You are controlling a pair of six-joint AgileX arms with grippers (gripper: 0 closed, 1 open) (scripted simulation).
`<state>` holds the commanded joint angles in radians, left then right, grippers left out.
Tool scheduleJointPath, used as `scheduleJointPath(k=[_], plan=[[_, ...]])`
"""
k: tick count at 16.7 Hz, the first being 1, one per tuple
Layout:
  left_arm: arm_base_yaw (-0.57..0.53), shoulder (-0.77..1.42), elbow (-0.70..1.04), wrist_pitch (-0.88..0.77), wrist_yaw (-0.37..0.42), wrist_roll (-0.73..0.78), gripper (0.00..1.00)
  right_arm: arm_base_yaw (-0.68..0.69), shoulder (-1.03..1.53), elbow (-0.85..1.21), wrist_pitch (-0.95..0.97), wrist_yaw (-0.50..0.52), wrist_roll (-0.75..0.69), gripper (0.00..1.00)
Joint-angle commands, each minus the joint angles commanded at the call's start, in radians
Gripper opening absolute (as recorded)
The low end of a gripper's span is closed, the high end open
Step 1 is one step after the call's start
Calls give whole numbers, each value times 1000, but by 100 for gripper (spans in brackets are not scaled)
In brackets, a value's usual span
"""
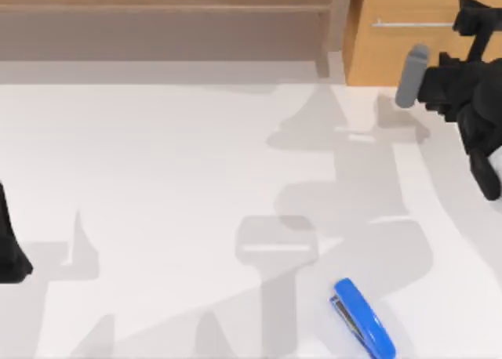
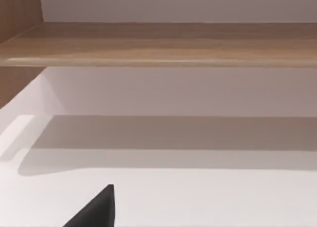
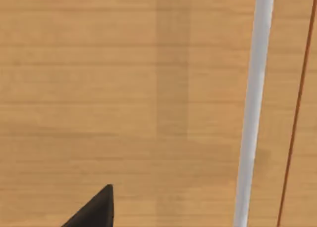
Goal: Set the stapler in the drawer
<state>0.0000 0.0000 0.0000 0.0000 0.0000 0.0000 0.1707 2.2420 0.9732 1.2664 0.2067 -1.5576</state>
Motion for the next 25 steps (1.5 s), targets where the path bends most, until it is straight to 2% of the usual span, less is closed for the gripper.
scheduleJointPath(k=[8,21,25], plan=[[0,0,0,0,0,0,100,-7,41,88,-47,-6,-1,100],[0,0,0,0,0,0,100,-7,41,88,-47,-6,-1,2],[0,0,0,0,0,0,100,-7,41,88,-47,-6,-1,0]])
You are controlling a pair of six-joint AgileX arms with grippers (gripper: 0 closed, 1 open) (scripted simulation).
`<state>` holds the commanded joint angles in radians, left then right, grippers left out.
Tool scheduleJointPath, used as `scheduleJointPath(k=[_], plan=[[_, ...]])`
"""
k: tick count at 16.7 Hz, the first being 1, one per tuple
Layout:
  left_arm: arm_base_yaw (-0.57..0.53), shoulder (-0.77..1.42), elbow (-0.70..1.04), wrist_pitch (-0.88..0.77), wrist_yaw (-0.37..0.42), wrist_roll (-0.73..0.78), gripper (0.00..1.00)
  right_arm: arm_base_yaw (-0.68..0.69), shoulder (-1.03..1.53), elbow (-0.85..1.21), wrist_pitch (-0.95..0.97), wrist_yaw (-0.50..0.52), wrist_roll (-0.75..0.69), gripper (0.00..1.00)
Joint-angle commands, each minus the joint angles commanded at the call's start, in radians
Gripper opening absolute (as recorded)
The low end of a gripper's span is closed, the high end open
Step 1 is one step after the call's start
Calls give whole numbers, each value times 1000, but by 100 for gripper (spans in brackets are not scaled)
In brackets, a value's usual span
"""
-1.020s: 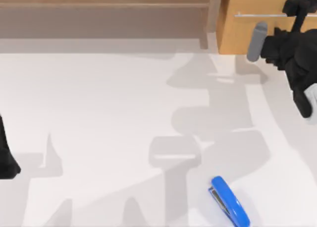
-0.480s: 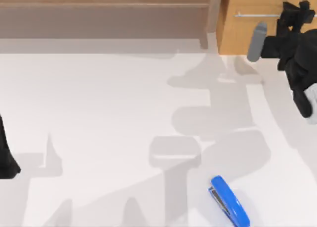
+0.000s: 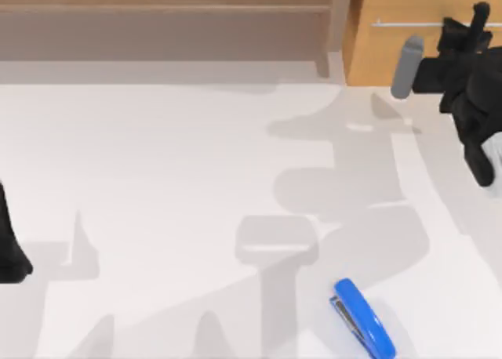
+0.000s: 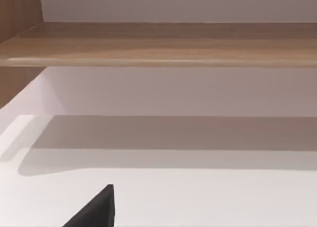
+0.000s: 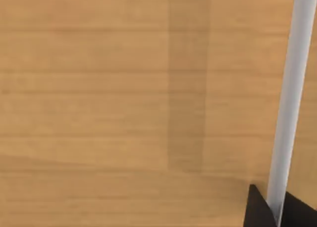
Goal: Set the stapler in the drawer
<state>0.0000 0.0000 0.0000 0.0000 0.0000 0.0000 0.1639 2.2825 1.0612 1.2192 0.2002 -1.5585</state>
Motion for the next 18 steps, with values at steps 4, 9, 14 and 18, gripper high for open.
scheduleJointPath(k=[4,9,14,18], plan=[[0,0,0,0,0,0,100,0,0,0,0,0,0,0],[0,0,0,0,0,0,100,17,-34,-76,39,6,3,0],[0,0,0,0,0,0,100,36,-115,-271,146,32,5,0],[0,0,0,0,0,0,100,39,-123,-288,158,35,5,0]])
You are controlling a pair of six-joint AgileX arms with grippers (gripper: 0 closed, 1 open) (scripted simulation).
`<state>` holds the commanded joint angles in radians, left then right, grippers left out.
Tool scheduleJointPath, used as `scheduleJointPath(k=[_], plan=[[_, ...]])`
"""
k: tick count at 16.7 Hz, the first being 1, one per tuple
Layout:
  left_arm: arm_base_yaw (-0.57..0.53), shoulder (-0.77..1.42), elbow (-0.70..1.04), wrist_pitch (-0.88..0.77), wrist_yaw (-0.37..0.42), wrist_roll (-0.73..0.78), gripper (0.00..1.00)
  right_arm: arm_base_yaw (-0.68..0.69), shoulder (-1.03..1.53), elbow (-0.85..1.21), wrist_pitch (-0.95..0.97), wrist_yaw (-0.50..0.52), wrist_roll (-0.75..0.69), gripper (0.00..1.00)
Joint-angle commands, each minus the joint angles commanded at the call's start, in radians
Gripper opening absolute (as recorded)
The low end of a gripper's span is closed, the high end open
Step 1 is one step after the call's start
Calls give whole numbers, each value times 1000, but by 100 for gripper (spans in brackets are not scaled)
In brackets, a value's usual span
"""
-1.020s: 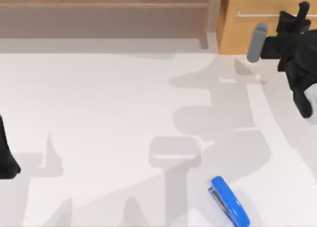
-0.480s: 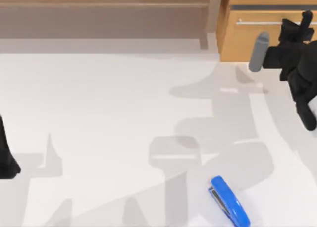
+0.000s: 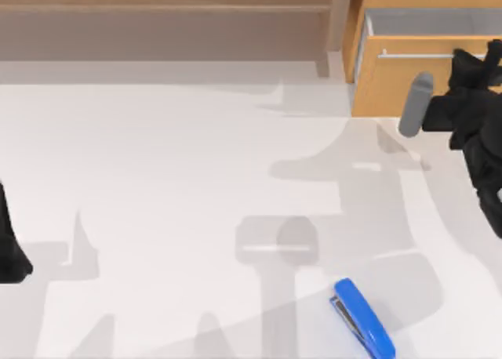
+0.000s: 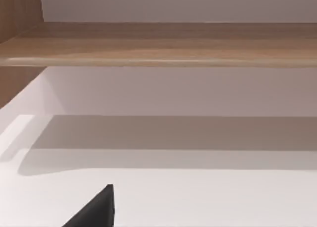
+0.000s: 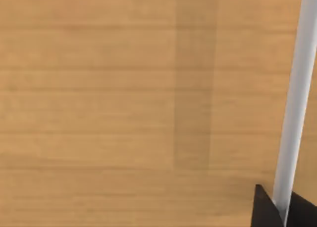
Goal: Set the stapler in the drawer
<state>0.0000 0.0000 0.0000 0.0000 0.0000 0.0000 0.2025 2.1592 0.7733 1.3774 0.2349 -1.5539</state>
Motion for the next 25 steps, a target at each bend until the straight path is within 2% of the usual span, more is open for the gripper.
scheduleJointPath(k=[4,10,17,25], plan=[[0,0,0,0,0,0,100,10,-14,-36,25,4,-1,0],[0,0,0,0,0,0,100,45,-89,-244,145,43,2,0],[0,0,0,0,0,0,100,53,-100,-268,169,50,1,0],[0,0,0,0,0,0,100,117,-157,-490,321,115,3,0]])
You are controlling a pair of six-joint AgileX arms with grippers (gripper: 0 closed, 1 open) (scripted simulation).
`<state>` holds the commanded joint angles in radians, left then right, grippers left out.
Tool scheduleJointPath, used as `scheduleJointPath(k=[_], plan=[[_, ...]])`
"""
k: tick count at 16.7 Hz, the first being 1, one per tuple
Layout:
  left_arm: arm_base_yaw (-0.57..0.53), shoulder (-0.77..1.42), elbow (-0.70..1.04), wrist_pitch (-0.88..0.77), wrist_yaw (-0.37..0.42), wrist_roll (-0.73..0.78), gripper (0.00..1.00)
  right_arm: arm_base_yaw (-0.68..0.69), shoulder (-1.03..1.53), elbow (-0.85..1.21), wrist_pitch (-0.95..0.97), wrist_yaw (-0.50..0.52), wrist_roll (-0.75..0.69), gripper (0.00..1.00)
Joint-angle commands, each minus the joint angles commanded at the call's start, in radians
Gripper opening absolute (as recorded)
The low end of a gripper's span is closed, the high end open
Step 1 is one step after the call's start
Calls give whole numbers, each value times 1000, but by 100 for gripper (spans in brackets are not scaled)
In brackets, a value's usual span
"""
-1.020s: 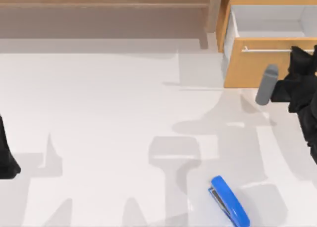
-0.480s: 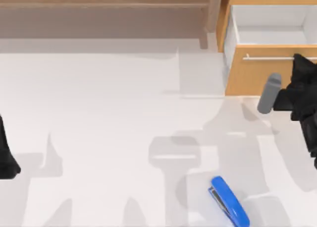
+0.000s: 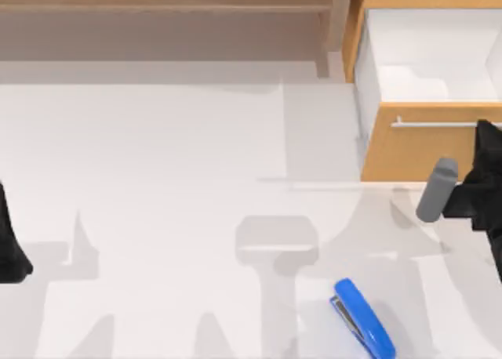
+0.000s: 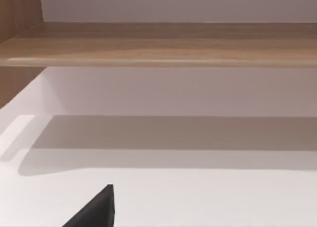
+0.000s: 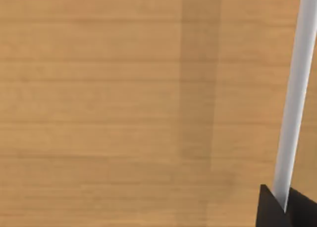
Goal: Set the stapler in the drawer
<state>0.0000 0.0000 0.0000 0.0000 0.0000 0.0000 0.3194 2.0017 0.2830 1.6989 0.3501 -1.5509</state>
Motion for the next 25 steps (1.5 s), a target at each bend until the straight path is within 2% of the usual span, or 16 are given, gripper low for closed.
scheduleJointPath(k=[5,18,25], plan=[[0,0,0,0,0,0,100,5,-4,-11,10,4,0,0],[0,0,0,0,0,0,100,5,-4,-11,10,4,0,98],[0,0,0,0,0,0,100,5,-4,-11,10,4,0,100]])
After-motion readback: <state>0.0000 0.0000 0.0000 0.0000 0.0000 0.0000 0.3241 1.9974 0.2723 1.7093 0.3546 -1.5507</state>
